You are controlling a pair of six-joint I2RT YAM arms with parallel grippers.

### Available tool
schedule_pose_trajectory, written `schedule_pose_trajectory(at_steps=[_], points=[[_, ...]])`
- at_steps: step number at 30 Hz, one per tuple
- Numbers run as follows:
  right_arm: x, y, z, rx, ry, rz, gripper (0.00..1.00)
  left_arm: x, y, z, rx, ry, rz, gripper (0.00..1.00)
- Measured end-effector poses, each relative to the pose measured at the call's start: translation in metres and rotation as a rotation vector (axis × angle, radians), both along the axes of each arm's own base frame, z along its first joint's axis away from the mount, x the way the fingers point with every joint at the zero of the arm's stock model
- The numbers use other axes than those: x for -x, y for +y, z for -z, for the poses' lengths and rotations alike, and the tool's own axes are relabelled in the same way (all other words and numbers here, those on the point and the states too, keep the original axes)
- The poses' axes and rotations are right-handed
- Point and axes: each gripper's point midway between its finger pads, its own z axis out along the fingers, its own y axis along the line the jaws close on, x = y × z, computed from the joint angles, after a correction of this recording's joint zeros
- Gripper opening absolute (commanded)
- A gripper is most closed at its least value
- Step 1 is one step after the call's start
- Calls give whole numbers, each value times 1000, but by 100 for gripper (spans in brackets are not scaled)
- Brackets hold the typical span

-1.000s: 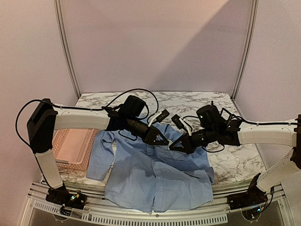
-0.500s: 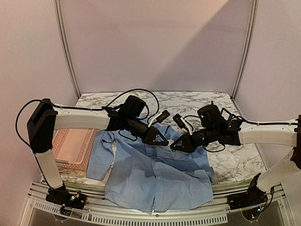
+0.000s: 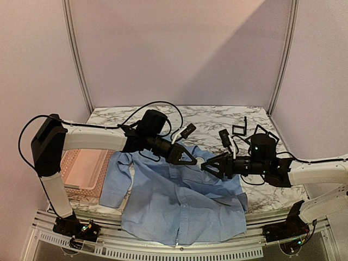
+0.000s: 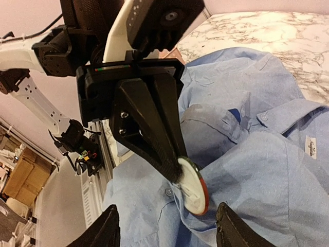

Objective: Remove the brooch from the garment
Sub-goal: Open the brooch with the flattened clothing.

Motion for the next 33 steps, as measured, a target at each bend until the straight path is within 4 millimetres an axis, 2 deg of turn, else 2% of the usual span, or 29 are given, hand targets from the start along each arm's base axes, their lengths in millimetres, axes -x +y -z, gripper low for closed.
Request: schedule_pose_trajectory(at_steps=[3,6,12,15,26,30,33], points=[[2,-4,4,-46,23,21,69,-3,1,1,16,14,-17,0],[3,-8,7,-96,46,62,65,-4,1,1,29,25,-26,0],[3,-5,-13,-217,30,106,57,-7,0,-4,62,33,-41,0],[1,-2,-15,-245,35,121,52,-7,0,-6,71,36,-42,0],[-6,4,-6,-284,63,154,50,-9,-1,-10,85,38,-50,0],[-7,-1,-3,-294,71,181,51,-9,0,-10,85,37,-51,0],[-7,-8,9,-274,89,213,51,-10,1,-12,89,35,-52,0]])
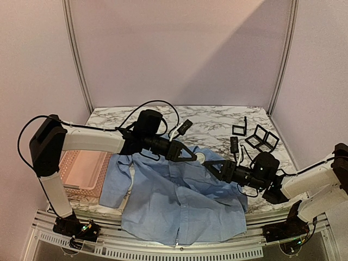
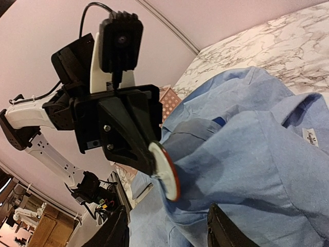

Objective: Remove the brooch from the garment
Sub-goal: Open the brooch with the flattened clothing.

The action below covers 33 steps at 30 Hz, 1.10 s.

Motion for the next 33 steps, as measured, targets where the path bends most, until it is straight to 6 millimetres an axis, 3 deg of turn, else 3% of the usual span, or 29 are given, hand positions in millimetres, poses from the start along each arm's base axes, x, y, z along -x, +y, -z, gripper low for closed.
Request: schedule_pose_trajectory(at_steps=[10,21,33], points=[[-1,-4,-3,-1,-5,20,45,1,0,-5,9,-6,3,0],[-9,14,-9,-7,-16,-14,38,1,0,-5,11,-7,5,0],[-10,21,1,-9,-3,-33,29,2,1,-4,10,-5,5,0]])
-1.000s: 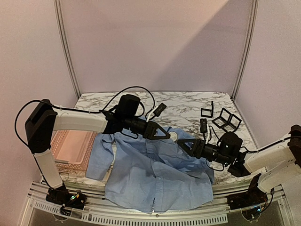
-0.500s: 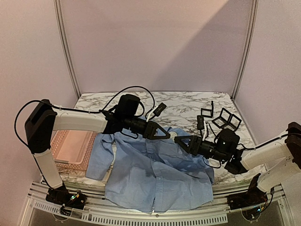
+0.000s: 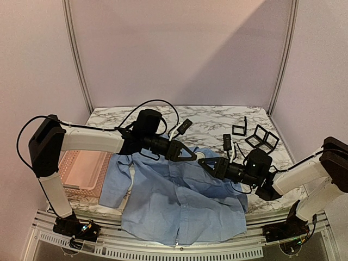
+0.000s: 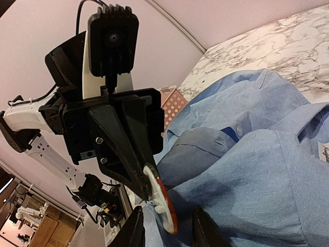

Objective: Remove the brooch from the garment
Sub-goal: Open the brooch with the flattened clothing.

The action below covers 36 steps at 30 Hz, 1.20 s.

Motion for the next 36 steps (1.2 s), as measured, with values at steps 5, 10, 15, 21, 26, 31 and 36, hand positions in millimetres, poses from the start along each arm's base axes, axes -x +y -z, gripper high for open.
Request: schedule_pose_trajectory(at_steps=[5,10,15,21,26,31,36], points=[[0,2,0,-14,5,-6,27,0,0,0,0,0,0,0],[0,2,-1,-22,7,-6,24,0,0,0,-1,1,0,0],[0,2,0,-22,12,-6,19,0,0,0,-1,1,0,0],[0,3,-1,-36,13,-9,18,1,1,-5,7,-7,0,0],[-1,4,-1,-46,15,-11,19,1,1,-6,9,-9,0,0],[0,5,-2,-51,14,-18,22,1,1,-6,9,-9,0,0],[3,6,-7,-67,3,-36,25,1,1,-6,9,-8,0,0]])
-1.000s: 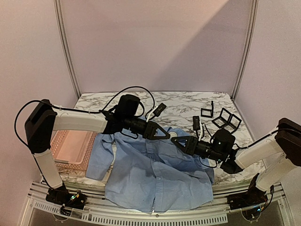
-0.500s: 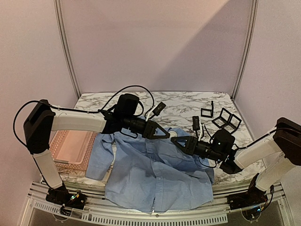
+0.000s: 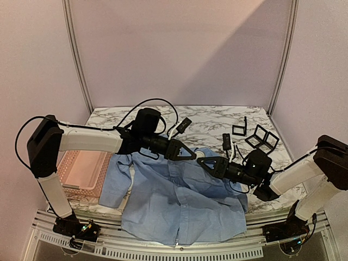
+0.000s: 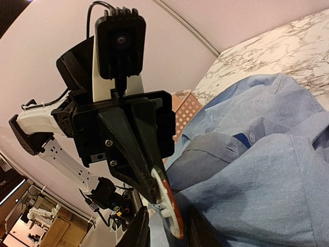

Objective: Remove the brooch from the garment
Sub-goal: Open the brooch with the flattened clothing.

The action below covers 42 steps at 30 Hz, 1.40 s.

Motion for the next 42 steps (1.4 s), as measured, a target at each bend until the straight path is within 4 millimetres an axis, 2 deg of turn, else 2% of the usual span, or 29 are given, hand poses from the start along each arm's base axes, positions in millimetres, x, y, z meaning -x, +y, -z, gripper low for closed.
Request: schedule_pose_trajectory(at_steps=[7,15,26,42], points=[[3,1,-6,-19,-15,-18,27,0,0,0,1,0,1,0],[2,1,-4,-19,-6,-15,21,0,0,0,0,1,2,0],[1,2,-3,-30,0,-13,21,1,0,0,-2,2,2,0],[-3,2,-5,-43,6,3,14,1,1,-2,2,-4,2,0]])
